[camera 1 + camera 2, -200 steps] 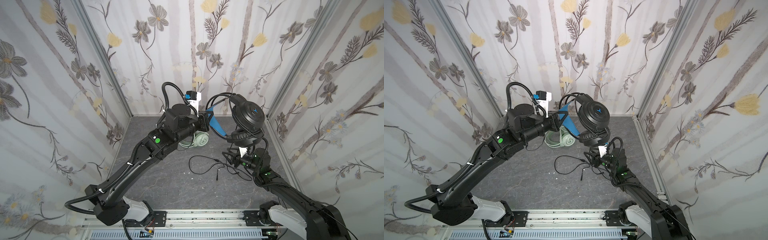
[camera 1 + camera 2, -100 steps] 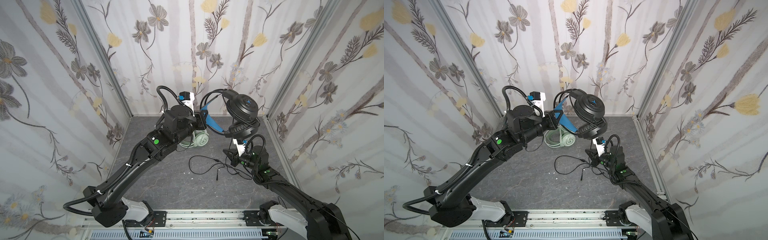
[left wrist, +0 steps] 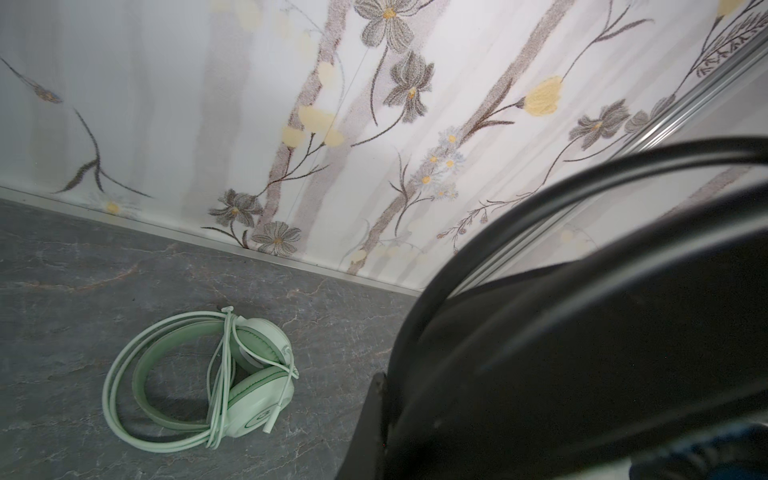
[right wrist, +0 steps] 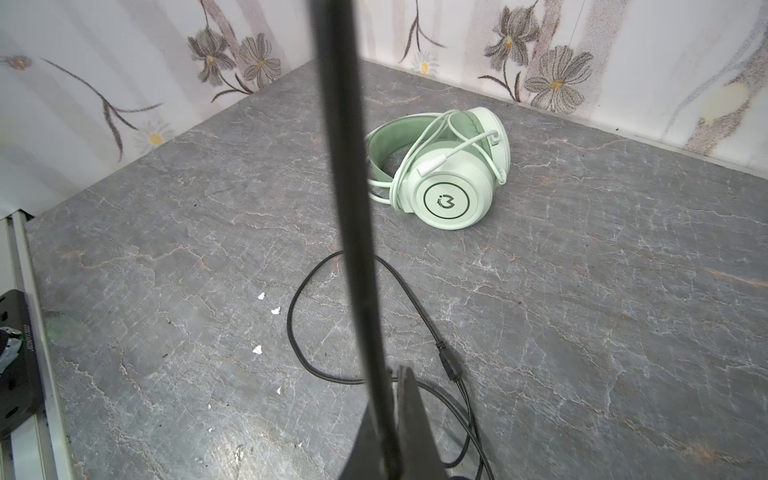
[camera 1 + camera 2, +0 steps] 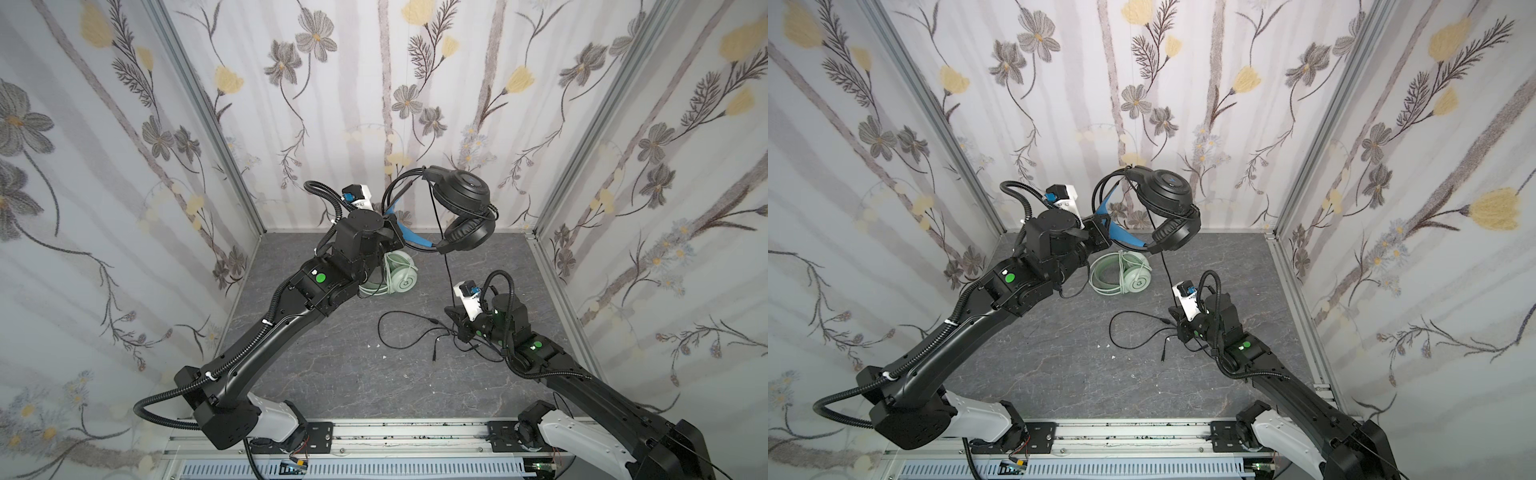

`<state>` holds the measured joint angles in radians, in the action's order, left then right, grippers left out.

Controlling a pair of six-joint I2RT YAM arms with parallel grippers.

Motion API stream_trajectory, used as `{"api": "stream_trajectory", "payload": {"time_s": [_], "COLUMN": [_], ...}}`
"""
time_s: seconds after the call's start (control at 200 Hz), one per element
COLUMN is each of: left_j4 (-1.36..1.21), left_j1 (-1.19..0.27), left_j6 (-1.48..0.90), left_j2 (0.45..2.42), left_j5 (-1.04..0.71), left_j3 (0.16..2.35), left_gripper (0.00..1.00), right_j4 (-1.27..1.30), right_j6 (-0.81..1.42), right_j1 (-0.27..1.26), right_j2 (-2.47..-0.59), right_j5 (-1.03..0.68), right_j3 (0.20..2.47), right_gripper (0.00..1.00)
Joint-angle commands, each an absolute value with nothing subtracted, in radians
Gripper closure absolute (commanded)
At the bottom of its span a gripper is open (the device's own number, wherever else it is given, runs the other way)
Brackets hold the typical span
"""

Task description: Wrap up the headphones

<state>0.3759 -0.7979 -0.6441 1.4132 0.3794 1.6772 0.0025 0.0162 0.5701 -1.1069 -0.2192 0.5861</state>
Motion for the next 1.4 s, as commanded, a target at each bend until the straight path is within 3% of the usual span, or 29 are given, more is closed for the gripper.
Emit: {"api": "stream_trajectory", "payload": {"time_s": [0.0,0.709,1.034,1.399], "left_j4": [0.286,0.339,0.389,0.354], "left_j1": [-0.786,-0.739,-0.757,-0.846], "left_j6": [-0.676,-0.618,-0.494,-0.244], "left_j2": [1.417,1.561,1.674,1.671], "left_j5": [0.488,0.675,0.752,0.806], "left_j3": [1.682,1.656,1.698,1.615], "left_gripper": [1.0,1.0,1.0,1.0], "right_j4": [-0.062,-0.224,-0.269,-0.339], "right_j6": [-0.013,-0.081,-0.148,-0.273], "right_j1": [0.613,0.894,0.928,0.926], "right_j2": [-1.092,-1.079,-1.09,-1.158], "right_j5": [-0.141,0.012,0.052,0.099], "right_j3": [0.606,0.74,0.871,1.031], "right_gripper": [1.0,1.0,1.0,1.0]}}
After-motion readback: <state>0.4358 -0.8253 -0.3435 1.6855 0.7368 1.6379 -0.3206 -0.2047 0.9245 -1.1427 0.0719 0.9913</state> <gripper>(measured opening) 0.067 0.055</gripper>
